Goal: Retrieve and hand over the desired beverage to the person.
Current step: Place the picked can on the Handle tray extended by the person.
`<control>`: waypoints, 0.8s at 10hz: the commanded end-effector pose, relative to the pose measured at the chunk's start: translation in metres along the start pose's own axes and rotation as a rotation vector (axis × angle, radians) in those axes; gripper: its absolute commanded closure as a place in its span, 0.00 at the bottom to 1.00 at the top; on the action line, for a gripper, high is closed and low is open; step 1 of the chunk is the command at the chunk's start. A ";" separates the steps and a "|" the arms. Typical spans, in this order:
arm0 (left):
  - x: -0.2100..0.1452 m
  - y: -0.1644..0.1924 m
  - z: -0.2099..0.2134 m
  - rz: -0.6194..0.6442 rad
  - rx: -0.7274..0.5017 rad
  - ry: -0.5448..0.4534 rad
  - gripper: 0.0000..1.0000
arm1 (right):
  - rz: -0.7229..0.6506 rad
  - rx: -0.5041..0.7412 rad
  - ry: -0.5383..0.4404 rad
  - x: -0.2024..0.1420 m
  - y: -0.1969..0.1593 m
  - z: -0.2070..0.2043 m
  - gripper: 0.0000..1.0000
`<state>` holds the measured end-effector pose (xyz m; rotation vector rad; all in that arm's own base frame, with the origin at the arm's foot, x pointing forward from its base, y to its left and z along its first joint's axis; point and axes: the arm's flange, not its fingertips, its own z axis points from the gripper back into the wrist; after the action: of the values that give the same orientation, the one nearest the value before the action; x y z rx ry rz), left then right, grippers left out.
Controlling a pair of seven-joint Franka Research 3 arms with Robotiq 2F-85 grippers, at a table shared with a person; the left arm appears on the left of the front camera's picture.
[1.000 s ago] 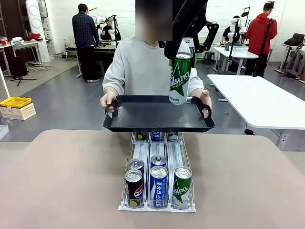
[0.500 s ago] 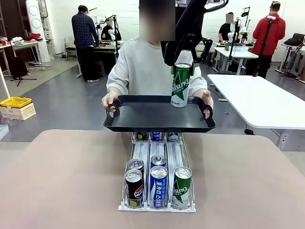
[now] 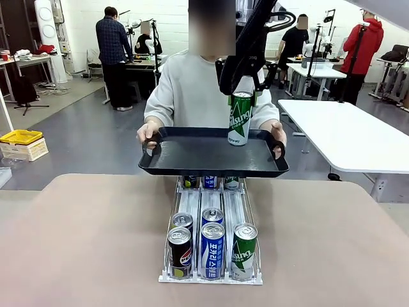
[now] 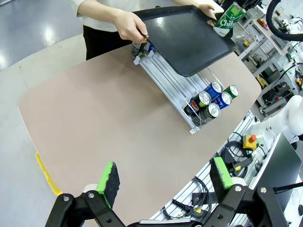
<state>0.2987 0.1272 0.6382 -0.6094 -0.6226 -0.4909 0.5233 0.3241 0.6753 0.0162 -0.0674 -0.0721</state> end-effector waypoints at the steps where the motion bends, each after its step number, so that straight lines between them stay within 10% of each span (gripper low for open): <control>1: -0.002 0.000 0.001 -0.023 -0.015 -0.010 0.00 | -0.010 0.012 0.005 0.016 -0.002 0.004 0.42; 8: -0.002 0.000 0.001 -0.023 -0.015 -0.010 0.00 | -0.076 -0.007 -0.032 0.007 -0.006 -0.025 0.42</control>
<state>0.2988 0.1271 0.6382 -0.6094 -0.6224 -0.4913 0.5395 0.3205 0.6529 0.0176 -0.0596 -0.1232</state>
